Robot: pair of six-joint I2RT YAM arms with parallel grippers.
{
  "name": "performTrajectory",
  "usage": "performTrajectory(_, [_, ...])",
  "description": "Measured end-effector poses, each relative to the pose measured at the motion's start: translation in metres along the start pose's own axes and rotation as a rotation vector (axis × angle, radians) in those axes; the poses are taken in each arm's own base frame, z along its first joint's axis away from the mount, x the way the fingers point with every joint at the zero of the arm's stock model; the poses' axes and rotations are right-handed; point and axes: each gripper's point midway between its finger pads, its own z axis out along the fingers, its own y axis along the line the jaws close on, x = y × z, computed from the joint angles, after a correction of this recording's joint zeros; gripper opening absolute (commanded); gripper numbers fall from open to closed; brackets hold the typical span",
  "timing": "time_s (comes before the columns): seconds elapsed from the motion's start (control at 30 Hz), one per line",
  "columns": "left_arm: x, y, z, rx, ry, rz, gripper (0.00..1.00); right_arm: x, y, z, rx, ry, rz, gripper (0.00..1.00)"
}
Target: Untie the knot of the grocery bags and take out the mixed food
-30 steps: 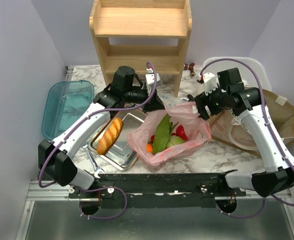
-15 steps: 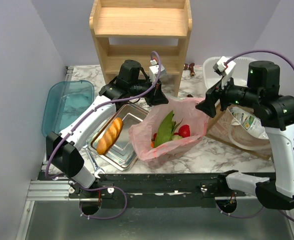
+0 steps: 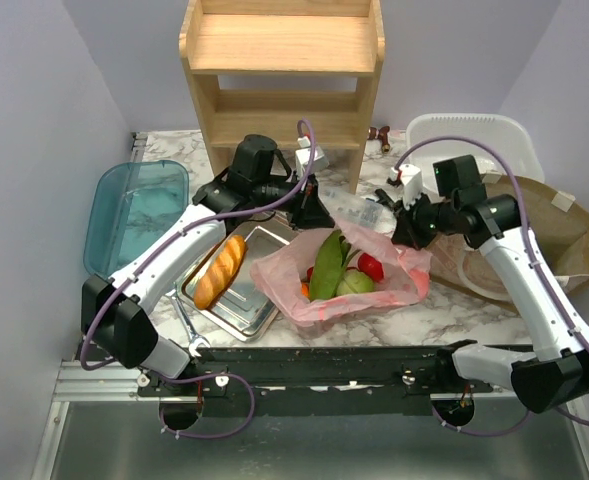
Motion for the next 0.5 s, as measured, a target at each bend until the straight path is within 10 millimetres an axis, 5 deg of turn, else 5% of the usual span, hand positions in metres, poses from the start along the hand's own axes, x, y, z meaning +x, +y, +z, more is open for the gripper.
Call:
performTrajectory(0.07, [0.008, -0.008, -0.001, 0.028, 0.006, 0.003, 0.0, 0.014, 0.003, 0.012, -0.015, 0.018, -0.005, 0.02])
performTrajectory(0.17, [0.016, -0.011, -0.002, 0.038, 0.016, -0.004, 0.0, 0.02, 0.001, 0.023, -0.016, 0.015, -0.014, 0.23])
performTrajectory(0.3, [0.013, -0.009, -0.005, 0.015, 0.018, -0.01, 0.0, 0.009, -0.009, 0.021, 0.026, 0.017, 0.001, 0.67])
performTrajectory(0.5, [-0.004, 0.0, -0.009, -0.054, -0.011, 0.018, 0.0, -0.094, -0.032, -0.042, 0.176, -0.223, -0.03, 0.73])
